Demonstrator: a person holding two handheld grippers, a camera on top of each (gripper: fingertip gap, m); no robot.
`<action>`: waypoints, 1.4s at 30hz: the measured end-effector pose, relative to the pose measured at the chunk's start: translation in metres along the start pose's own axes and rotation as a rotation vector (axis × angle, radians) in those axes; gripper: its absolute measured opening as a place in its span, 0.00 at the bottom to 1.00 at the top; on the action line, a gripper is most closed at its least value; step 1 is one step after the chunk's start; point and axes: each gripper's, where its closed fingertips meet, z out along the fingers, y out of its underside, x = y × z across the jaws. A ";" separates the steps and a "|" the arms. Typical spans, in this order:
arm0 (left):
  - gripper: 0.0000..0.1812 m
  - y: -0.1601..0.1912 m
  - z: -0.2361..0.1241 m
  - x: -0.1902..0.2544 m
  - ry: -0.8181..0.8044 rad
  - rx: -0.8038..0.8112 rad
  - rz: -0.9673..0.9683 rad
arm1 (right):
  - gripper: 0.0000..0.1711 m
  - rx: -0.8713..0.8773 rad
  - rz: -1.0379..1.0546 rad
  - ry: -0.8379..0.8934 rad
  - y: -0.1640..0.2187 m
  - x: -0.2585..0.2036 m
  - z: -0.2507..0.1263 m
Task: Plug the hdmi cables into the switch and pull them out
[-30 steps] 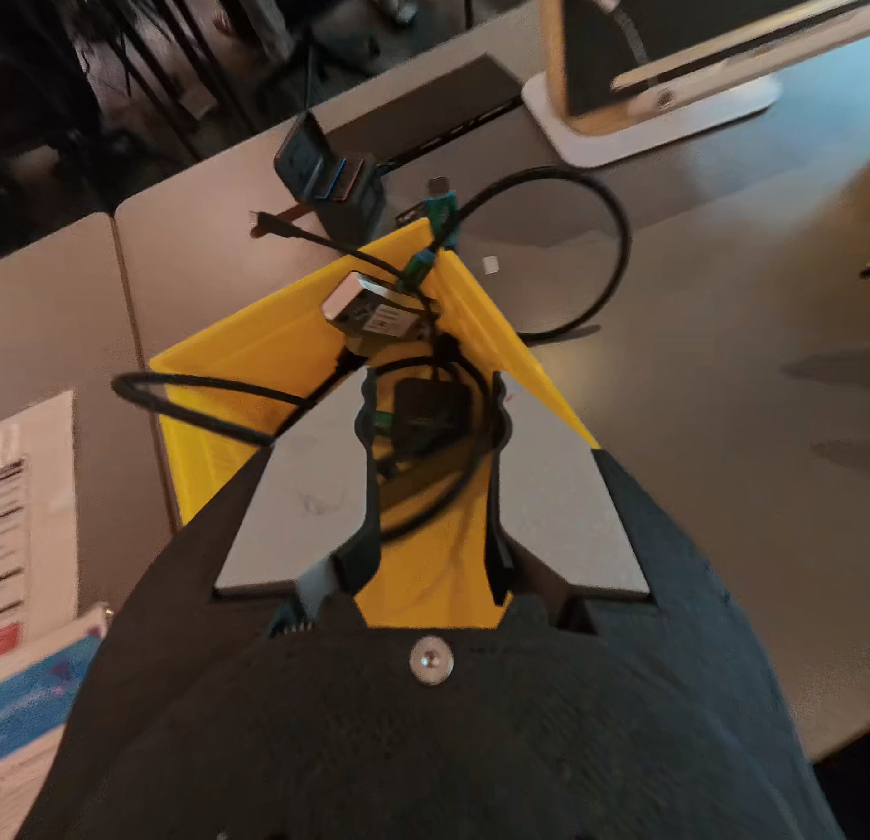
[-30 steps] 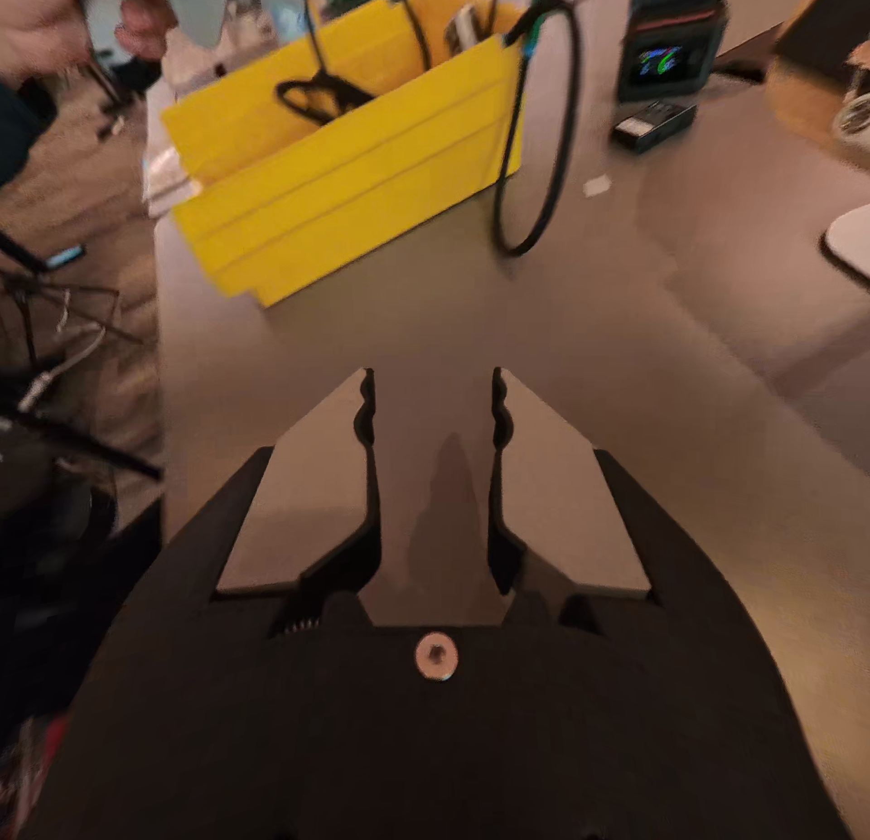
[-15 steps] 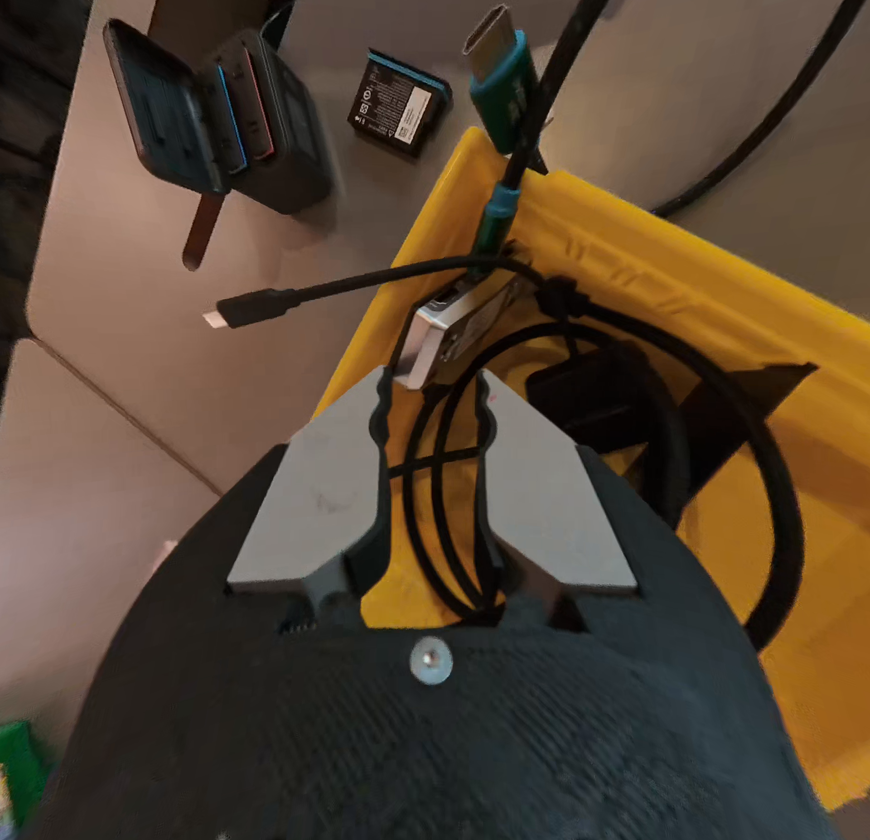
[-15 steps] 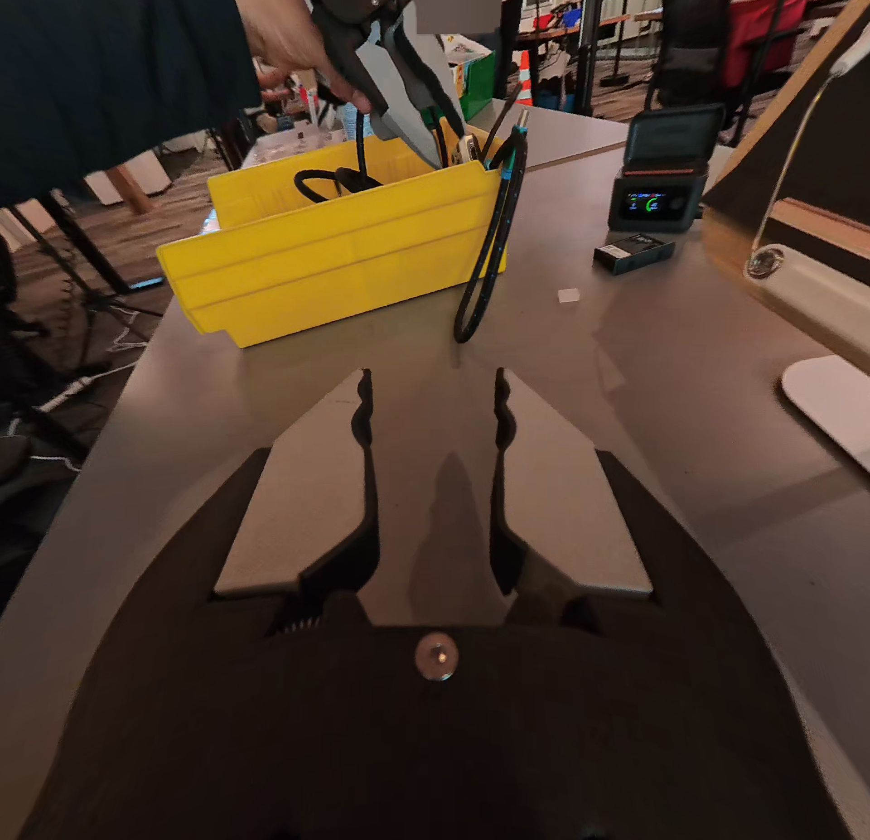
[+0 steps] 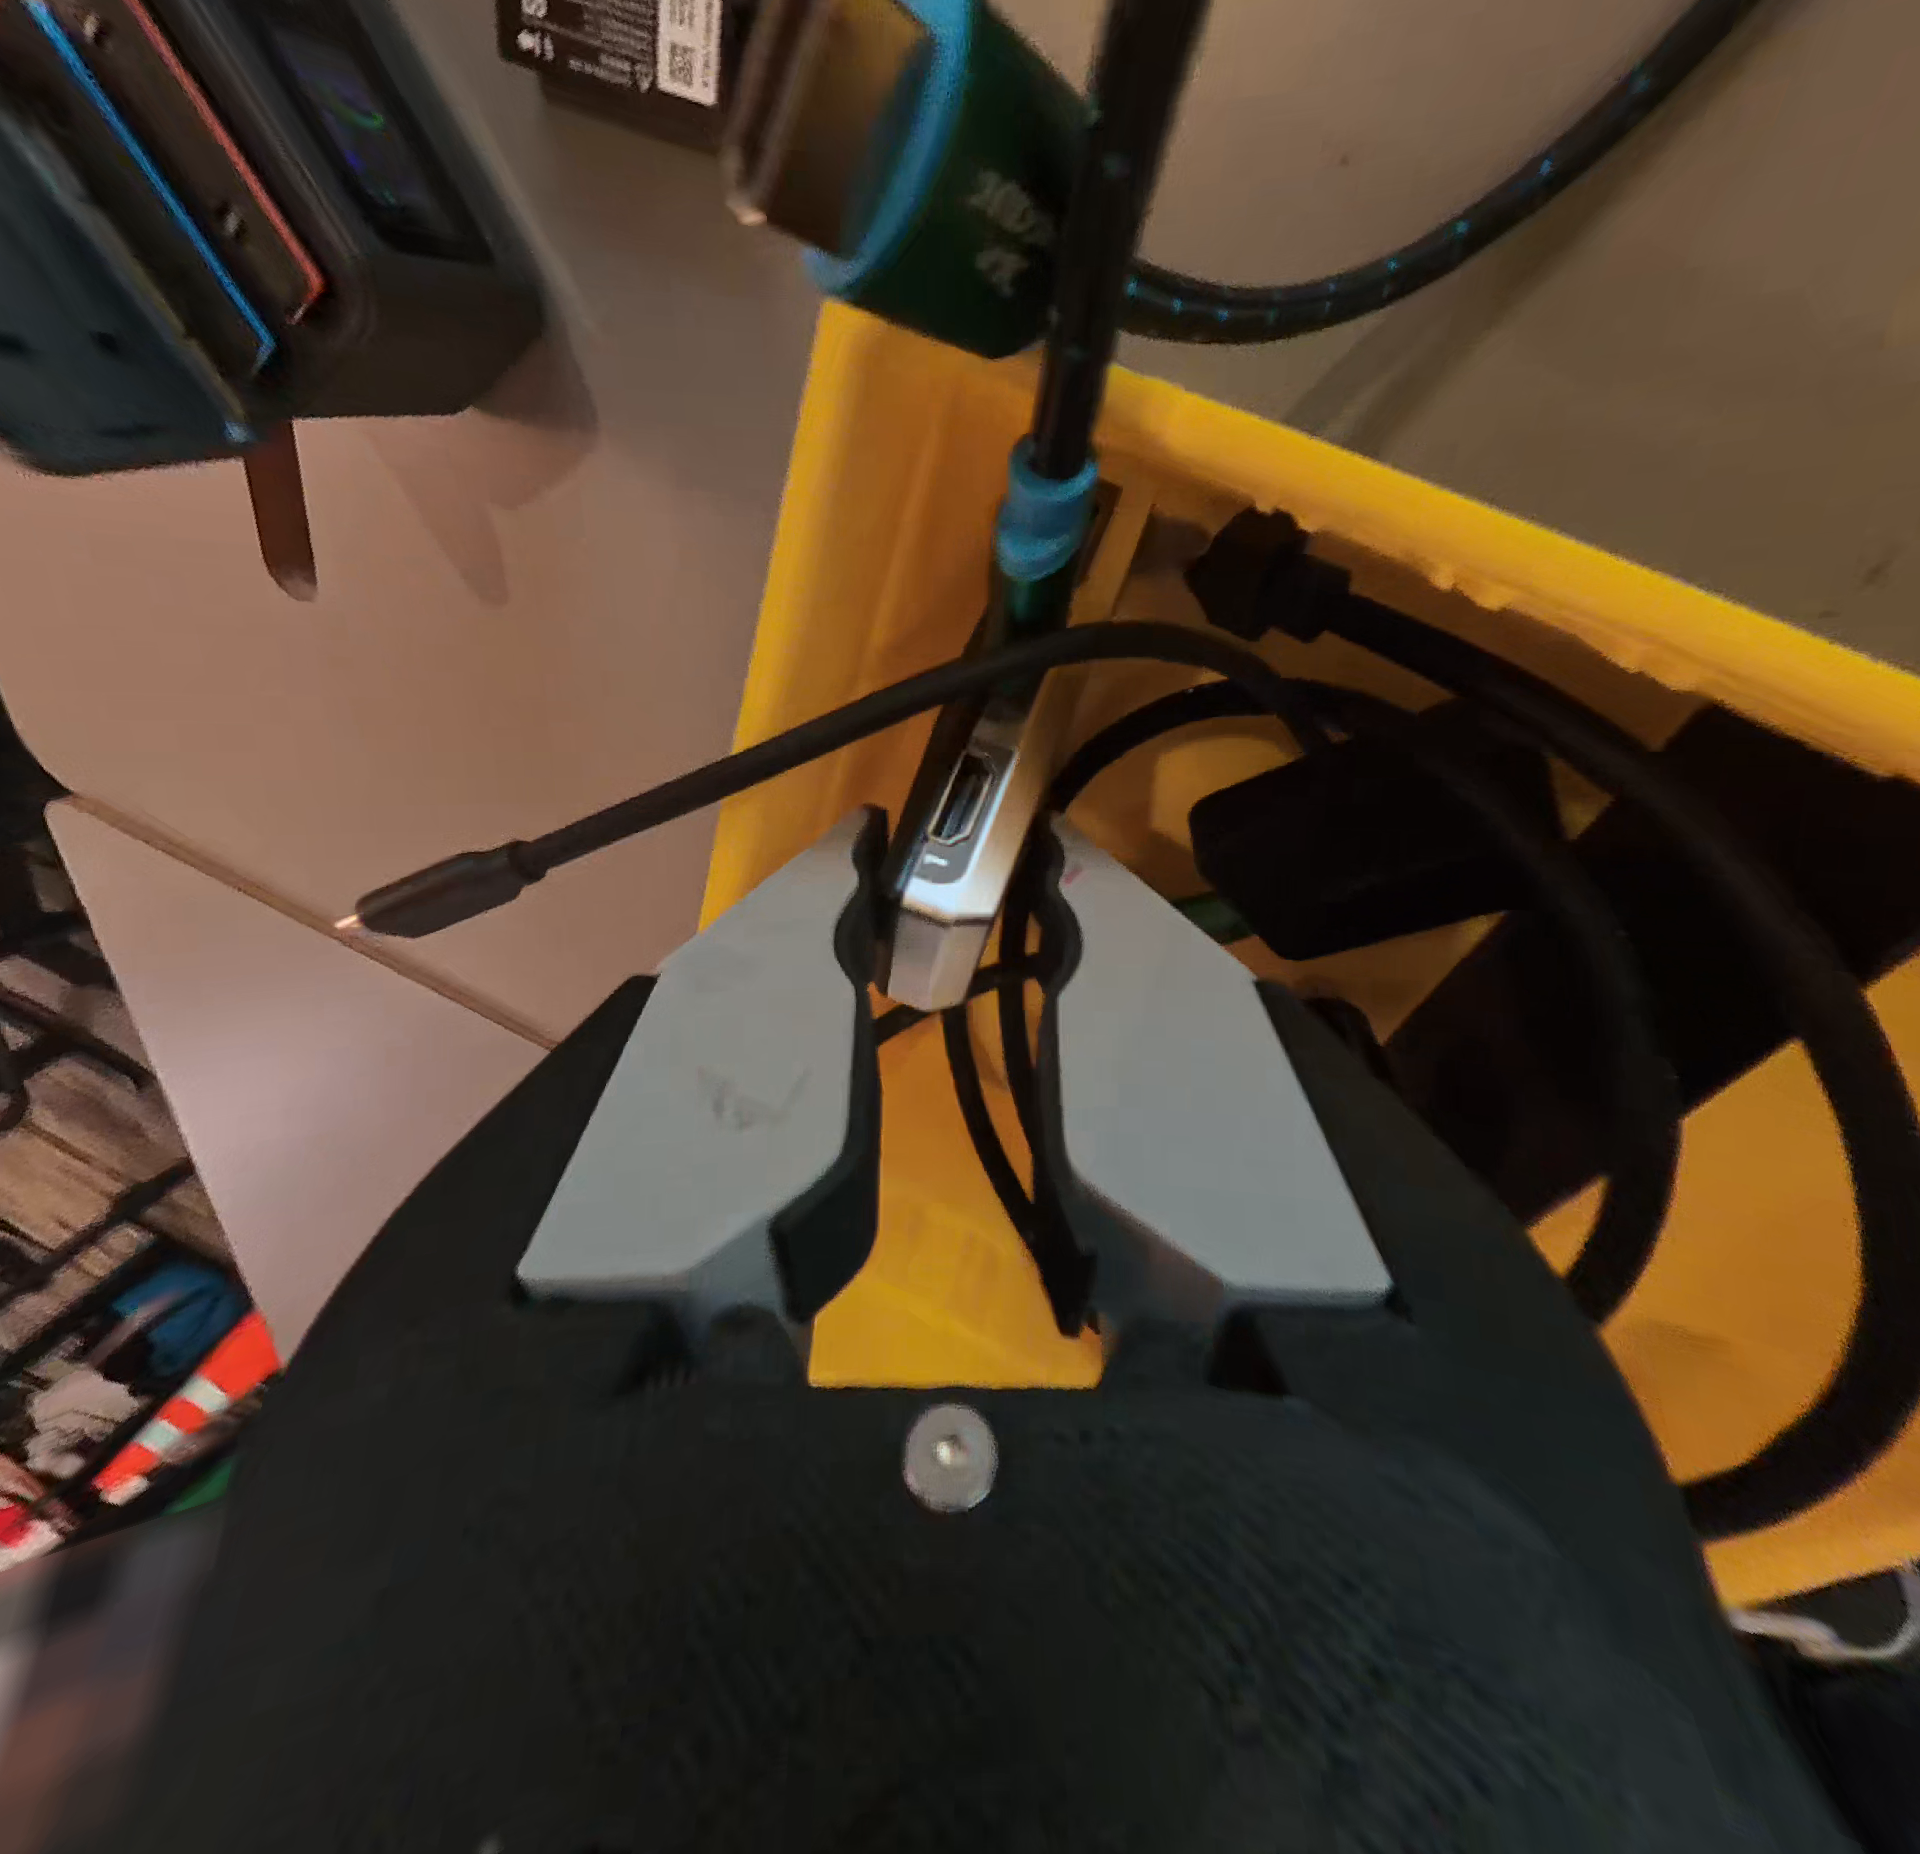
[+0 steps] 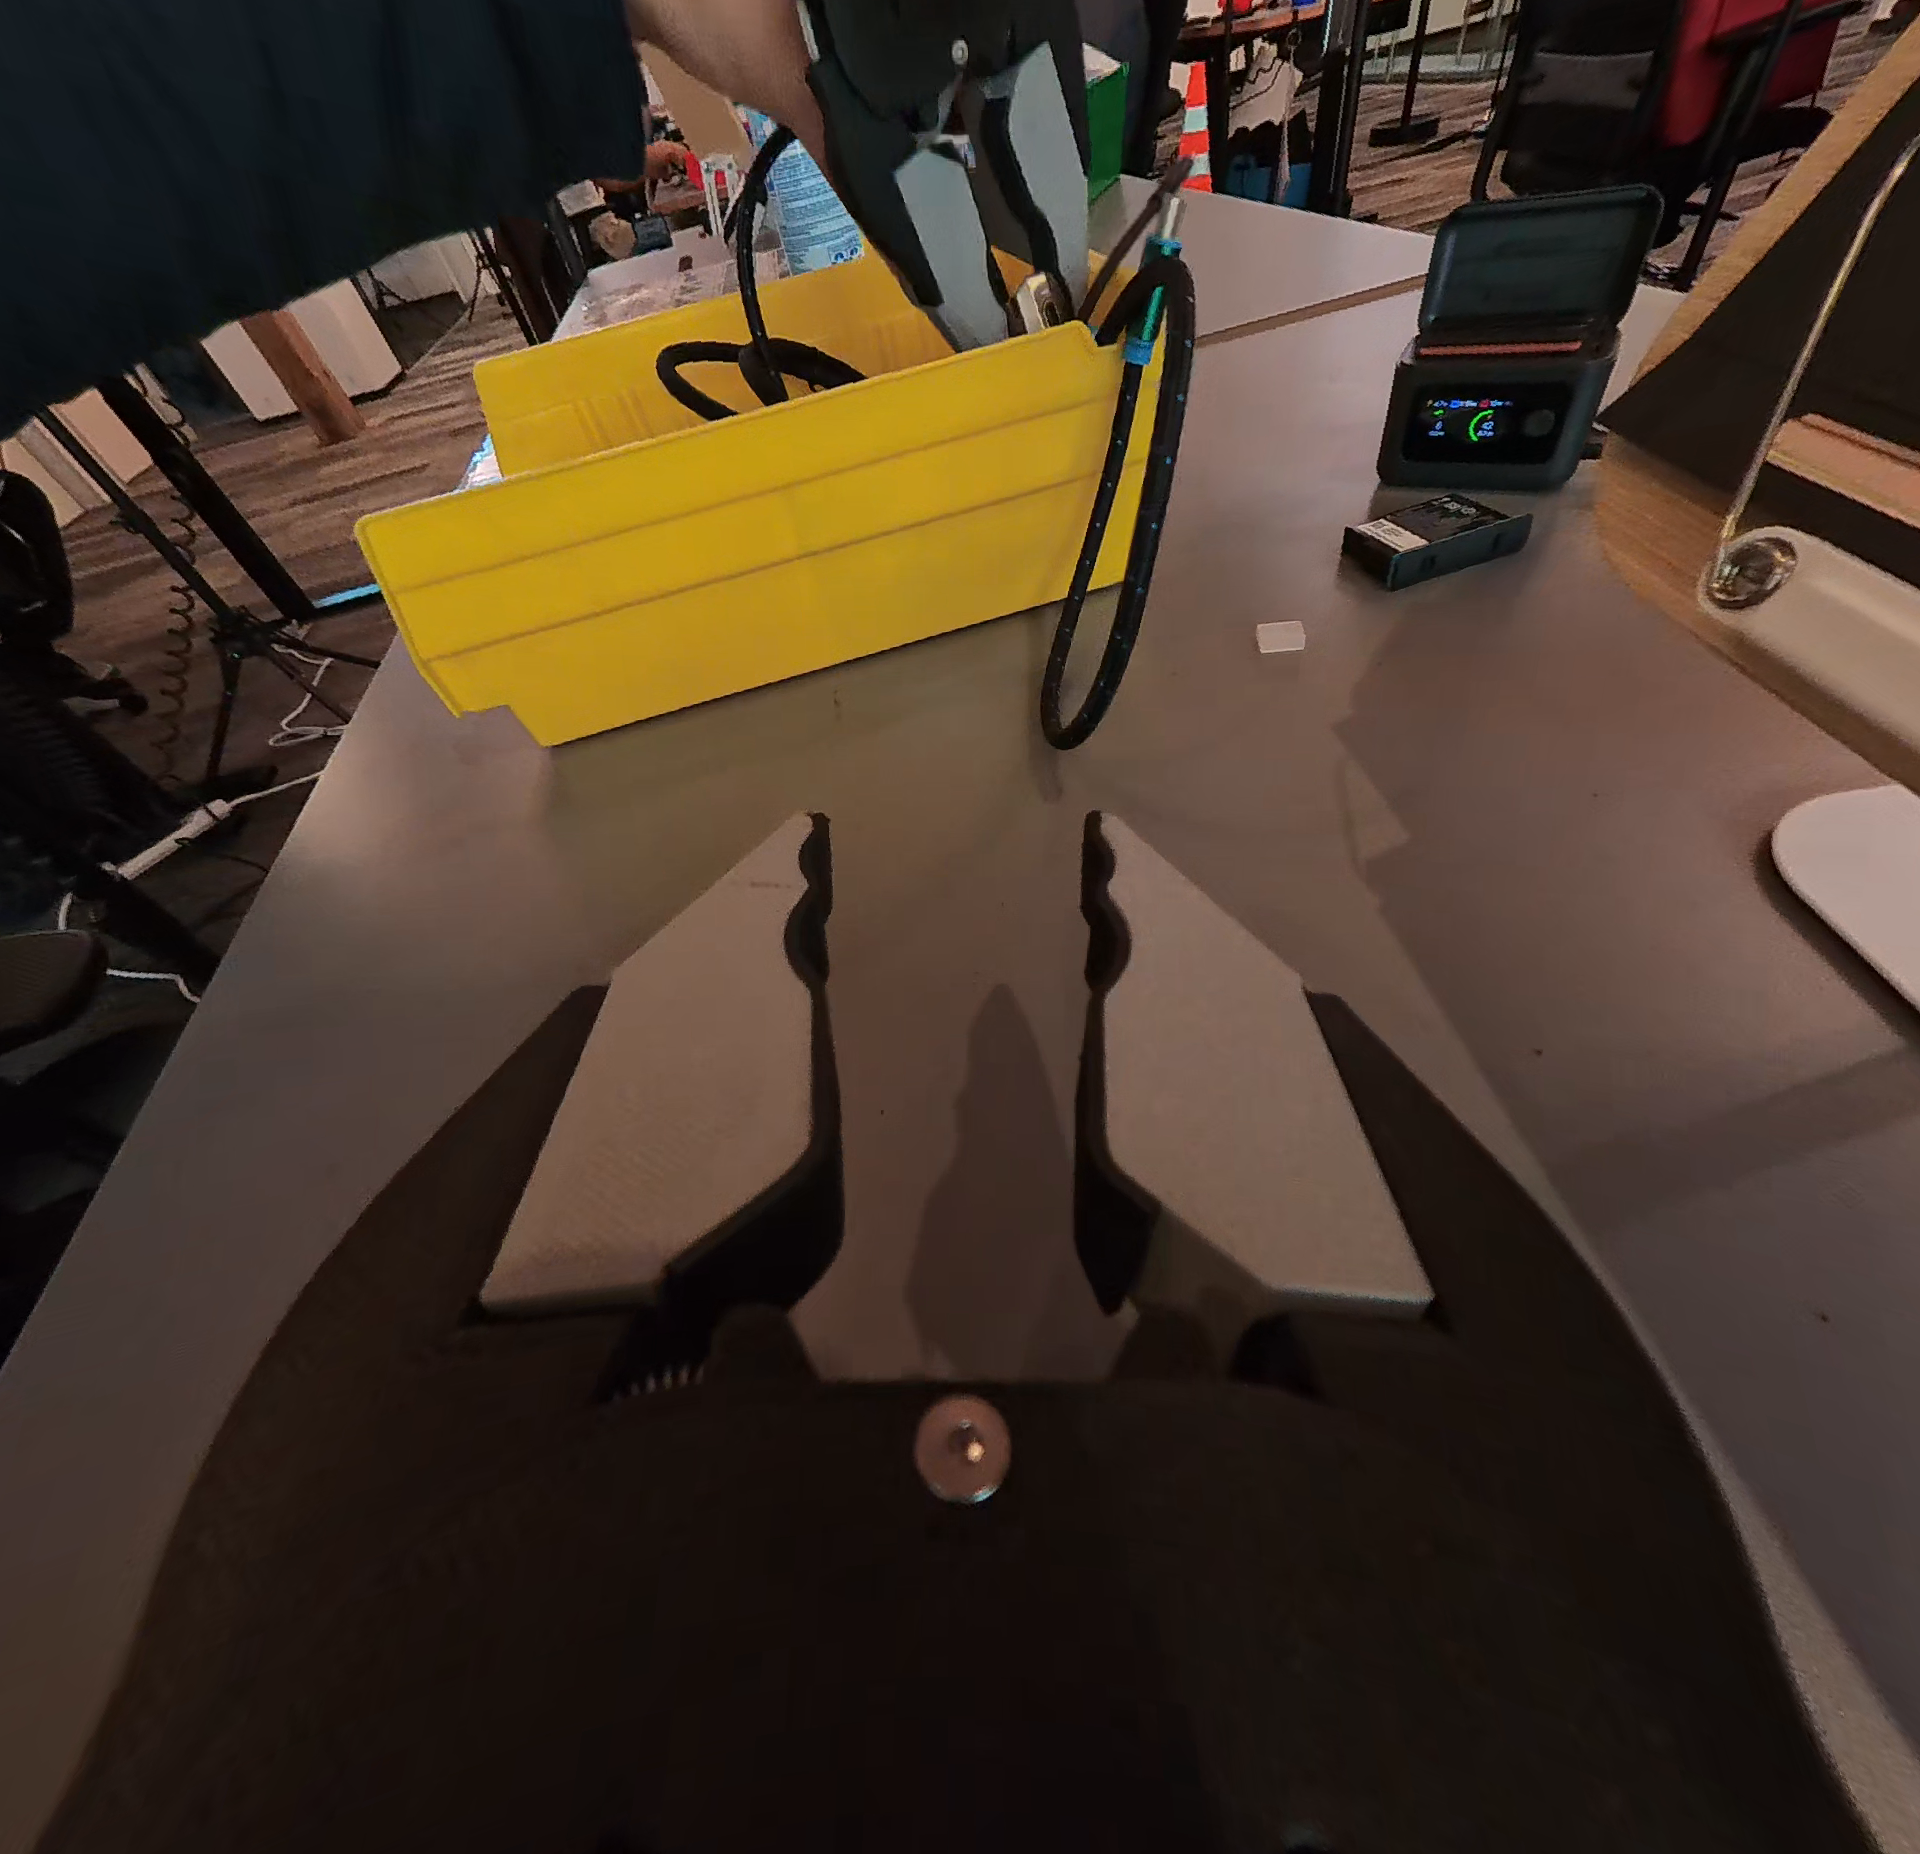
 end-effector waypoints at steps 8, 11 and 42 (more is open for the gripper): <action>0.10 0.028 -0.132 -0.050 -0.530 -0.004 -0.087 | 0.25 0.036 0.006 0.010 -0.004 0.002 -0.004; 0.10 0.033 -0.210 -0.068 -0.880 -0.049 -0.102 | 0.24 0.035 -0.003 0.023 -0.004 0.002 -0.005; 0.10 -0.034 -0.207 -0.005 -0.849 -0.074 0.156 | 0.21 0.006 -0.039 0.096 0.002 0.009 -0.014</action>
